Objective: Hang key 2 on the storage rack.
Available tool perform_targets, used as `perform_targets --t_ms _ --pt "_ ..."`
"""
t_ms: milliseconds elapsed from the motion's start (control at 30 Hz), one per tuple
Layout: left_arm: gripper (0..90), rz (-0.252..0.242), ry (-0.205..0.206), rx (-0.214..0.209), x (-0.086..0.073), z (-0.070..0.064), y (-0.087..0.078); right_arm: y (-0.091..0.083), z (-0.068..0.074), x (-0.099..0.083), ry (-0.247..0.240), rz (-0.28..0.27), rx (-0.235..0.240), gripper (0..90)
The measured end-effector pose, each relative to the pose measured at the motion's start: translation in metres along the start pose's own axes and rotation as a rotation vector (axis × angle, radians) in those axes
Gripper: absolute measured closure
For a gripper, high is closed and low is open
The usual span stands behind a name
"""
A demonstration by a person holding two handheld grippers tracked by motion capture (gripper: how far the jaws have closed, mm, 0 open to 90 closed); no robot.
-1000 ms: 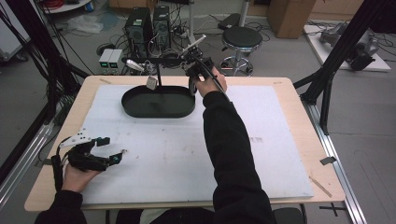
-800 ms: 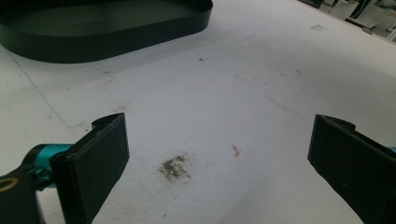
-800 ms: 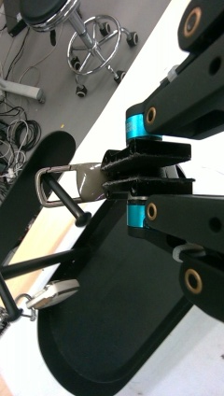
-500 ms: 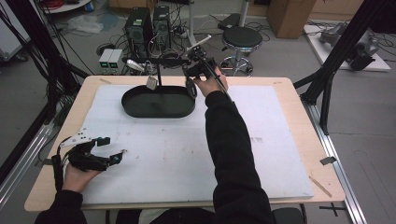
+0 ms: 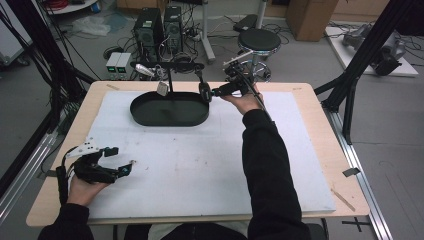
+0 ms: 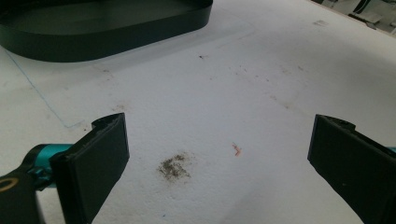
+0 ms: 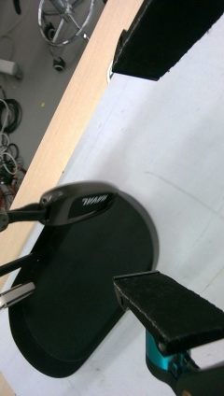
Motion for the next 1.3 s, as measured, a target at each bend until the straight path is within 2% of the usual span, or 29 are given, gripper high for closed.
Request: perform_targets --t_ms 67,267,367,433,567,733,867,1000,1067,1300 --pt "5.8 0.001 0.0 0.0 0.0 0.0 0.0 -0.006 -0.004 -0.006 0.007 -0.025 0.012 0.7" --pt "5.8 0.008 0.001 0.003 -0.001 0.0 0.0 -0.018 -0.009 -0.029 0.008 -0.033 0.057 0.7" --pt "5.8 0.013 0.001 0.002 -0.001 -0.001 0.001 -0.021 -0.008 -0.041 0.016 0.003 0.114 0.8" --pt "5.8 0.019 0.004 0.004 -0.002 -0.001 0.001 -0.022 -0.01 -0.048 0.001 0.025 0.105 0.8" --pt "5.8 0.02 0.006 0.005 -0.002 -0.002 0.0 -0.025 -0.012 -0.058 -0.008 0.02 0.105 0.8" --pt "5.8 0.027 0.006 0.005 -0.003 -0.002 0.001 -0.032 -0.009 -0.072 -0.028 -0.006 0.099 0.8" --pt "5.8 0.033 0.008 0.004 -0.003 -0.002 0.002 -0.038 -0.005 -0.083 -0.024 -0.034 0.11 0.7" --pt "5.8 0.033 0.005 0.003 -0.003 -0.001 0.002 -0.044 0.0 -0.092 -0.031 -0.046 0.101 0.7" --pt "5.8 0.036 0.004 0.005 -0.004 -0.001 0.002 -0.049 0.003 -0.094 -0.044 -0.07 0.088 0.8" --pt "5.8 0.037 0.004 0.003 -0.004 -0.001 0.003 -0.064 0.008 -0.109 -0.053 -0.104 0.108 0.8"
Point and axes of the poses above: each handheld gripper's, and its own axes: y roughly forward along the jaws, x roughly out of its top, z roughly to its left, the point moved 8 cm from there along y, roughly forward along the jaws, and after that the axes turned 7 degrees about -x, right-handed, at the moved point
